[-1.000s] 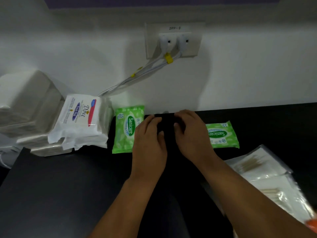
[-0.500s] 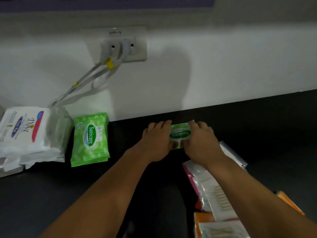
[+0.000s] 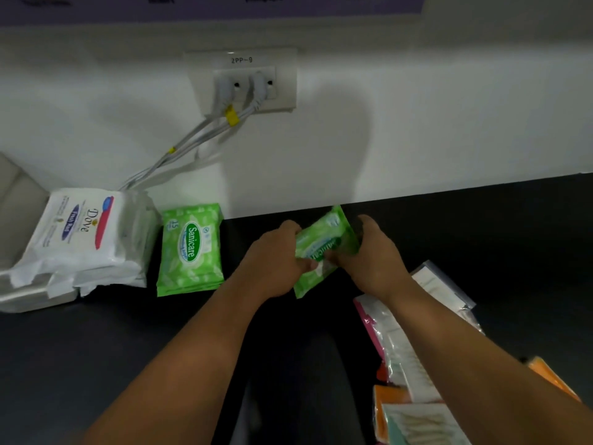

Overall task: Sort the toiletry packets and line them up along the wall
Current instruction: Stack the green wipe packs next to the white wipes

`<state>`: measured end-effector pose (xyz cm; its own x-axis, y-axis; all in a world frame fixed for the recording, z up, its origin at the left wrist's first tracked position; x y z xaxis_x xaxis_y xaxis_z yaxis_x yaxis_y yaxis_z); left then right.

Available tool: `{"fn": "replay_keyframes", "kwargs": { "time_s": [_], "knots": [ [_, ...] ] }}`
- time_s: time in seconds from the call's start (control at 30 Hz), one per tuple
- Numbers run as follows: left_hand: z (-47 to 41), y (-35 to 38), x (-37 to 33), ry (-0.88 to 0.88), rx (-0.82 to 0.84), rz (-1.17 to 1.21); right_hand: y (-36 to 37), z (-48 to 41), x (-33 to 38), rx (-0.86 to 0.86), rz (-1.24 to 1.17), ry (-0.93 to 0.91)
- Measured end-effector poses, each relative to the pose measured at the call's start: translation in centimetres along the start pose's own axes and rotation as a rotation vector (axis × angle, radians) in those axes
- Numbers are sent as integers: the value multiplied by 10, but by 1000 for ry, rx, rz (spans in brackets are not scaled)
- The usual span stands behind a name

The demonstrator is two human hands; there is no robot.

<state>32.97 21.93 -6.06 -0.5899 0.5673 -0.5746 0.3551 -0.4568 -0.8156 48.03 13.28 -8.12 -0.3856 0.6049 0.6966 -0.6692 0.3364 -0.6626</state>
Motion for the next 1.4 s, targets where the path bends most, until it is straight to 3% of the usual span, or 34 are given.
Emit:
{"fn": "replay_keyframes", "kwargs": {
  "time_s": [0.1,0.27,0.43,0.67,0.87,1.1,1.4],
  "knots": [
    [25,-31,19,-42,-272,235,9,11,23,-29,-205,-3],
    [61,-65,55,-145,-544,537,87,44,84,396,-394,-104],
    [89,-80,84,-201,-695,573,109,50,125,300,-329,-197],
    [101,-80,112,-297,-636,222,142,49,142,225,-111,-234],
    [95,-67,113,-271,-453,-2,163,50,142,151,70,-290],
    [99,-66,113,-282,-398,-73,167,62,149,260,37,-274],
    [134,-65,80,-281,-335,83,117,105,122,253,-2,-134]
  ]
}}
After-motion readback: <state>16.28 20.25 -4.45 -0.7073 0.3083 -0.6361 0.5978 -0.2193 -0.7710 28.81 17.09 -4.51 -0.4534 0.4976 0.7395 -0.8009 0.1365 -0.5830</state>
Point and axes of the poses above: each hand's wrist, its own z-axis away from the middle knuckle, its own y-axis out of the palm, x = y × z, the point moved 10 cm from there along -z, towards the middle knuckle, and after that the axes turned 7 degrees about y, right-handed, at the moved point
